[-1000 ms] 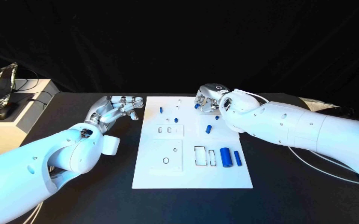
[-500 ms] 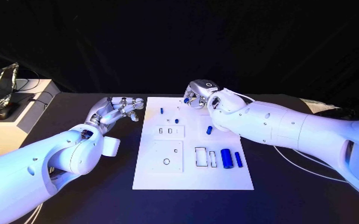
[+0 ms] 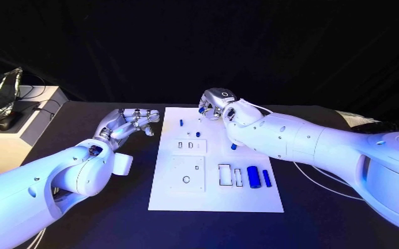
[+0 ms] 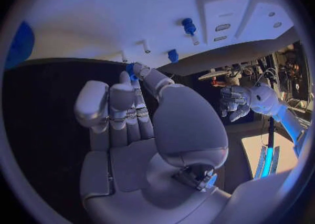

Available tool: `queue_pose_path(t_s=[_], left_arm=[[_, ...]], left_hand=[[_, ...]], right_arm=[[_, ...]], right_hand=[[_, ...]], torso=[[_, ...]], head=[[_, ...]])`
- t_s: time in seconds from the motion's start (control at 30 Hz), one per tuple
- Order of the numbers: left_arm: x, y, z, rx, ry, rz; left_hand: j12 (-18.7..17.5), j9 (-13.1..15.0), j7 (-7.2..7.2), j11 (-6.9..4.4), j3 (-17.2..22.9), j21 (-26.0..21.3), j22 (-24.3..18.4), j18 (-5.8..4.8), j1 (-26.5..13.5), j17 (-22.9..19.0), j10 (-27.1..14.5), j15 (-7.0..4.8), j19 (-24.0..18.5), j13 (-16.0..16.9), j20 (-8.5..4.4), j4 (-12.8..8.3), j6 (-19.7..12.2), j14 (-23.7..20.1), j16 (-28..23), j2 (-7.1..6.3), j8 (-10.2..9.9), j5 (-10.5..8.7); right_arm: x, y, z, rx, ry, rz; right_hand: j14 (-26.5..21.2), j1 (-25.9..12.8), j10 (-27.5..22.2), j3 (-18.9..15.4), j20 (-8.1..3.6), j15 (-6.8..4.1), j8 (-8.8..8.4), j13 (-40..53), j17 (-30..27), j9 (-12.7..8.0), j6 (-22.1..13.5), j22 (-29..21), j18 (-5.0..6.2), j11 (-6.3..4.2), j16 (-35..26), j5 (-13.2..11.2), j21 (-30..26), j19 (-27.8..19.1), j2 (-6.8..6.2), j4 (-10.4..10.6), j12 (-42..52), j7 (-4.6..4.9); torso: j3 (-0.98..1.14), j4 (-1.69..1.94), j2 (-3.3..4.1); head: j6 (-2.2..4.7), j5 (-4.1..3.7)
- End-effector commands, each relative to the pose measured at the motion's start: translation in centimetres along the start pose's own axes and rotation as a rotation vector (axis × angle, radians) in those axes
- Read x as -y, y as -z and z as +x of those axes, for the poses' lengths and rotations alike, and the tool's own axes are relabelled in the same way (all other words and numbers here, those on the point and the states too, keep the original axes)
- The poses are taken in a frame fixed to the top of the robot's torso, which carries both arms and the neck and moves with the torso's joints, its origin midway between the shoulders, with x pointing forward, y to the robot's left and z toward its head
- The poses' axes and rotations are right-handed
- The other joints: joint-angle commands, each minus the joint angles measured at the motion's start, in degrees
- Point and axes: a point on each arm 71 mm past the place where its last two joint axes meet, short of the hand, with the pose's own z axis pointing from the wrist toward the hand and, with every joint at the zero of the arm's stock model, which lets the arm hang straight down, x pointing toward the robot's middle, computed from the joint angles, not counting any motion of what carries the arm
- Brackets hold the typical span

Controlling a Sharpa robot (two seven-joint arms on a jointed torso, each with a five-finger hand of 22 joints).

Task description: Assemble the parts on the task board

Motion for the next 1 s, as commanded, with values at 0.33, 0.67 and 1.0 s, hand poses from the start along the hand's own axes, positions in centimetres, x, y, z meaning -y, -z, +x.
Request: queue_pose_path(t_s=[0.33,0.67,1.0], left_arm=[[0.19,0.06,0.21,-0.021,0.002,0.007],[0.2,0.08,0.17,-0.023,0.002,0.007],[0.27,0.12,0.18,-0.024,0.002,0.008]], left_hand=[[0.2,0.1,-0.13,-0.08,0.4,0.2,0.0,1.1,0.1,0.0,-0.4,-0.11,-0.5,0.1,0.04,0.0,-0.4,-0.4,0.2,-0.59,0.1,0.11],[0.2,0.1,-0.08,-0.03,0.6,0.2,-0.1,1.11,0.0,-0.3,-0.4,-0.09,-0.5,0.1,0.06,0.1,-0.5,-0.5,0.2,-0.7,0.1,0.08],[0.2,0.1,-0.08,-0.03,0.6,0.2,-0.1,1.11,0.0,-0.3,-0.4,-0.09,-0.5,0.1,0.06,0.1,-0.5,-0.5,0.2,-0.7,0.1,0.08]], right_arm=[[0.18,-0.21,0.09,0.001,0.034,0.008],[0.36,-0.32,0.16,-0.006,0.06,0.043],[0.33,-0.48,0.39,-0.028,0.071,0.051]], right_hand=[[-0.1,1.1,0.5,0.0,0.03,-0.14,0.17,0.1,0.0,1.6,0.4,6.2,1.01,-0.28,0.1,0.2,-2.3,1.6,1.58,-0.3,0.2,-0.28],[-0.1,1.1,0.6,0.0,0.02,-0.16,0.19,0.1,0.0,1.6,0.5,6.2,0.98,-0.31,0.1,0.4,-2.4,1.7,1.49,-0.4,0.2,-0.31],[-0.1,1.0,0.5,0.0,0.01,-0.15,0.17,0.1,0.1,1.6,0.5,6.3,0.95,-0.28,0.1,0.3,-2.5,1.8,1.45,-0.5,0.2,-0.29]], torso=[[-0.05,0.08,0.2],[-0.06,0.09,0.3],[-0.12,0.23,0.39]], head=[[0.03,0.11],[-0.01,0.09],[-0.21,0.13]])
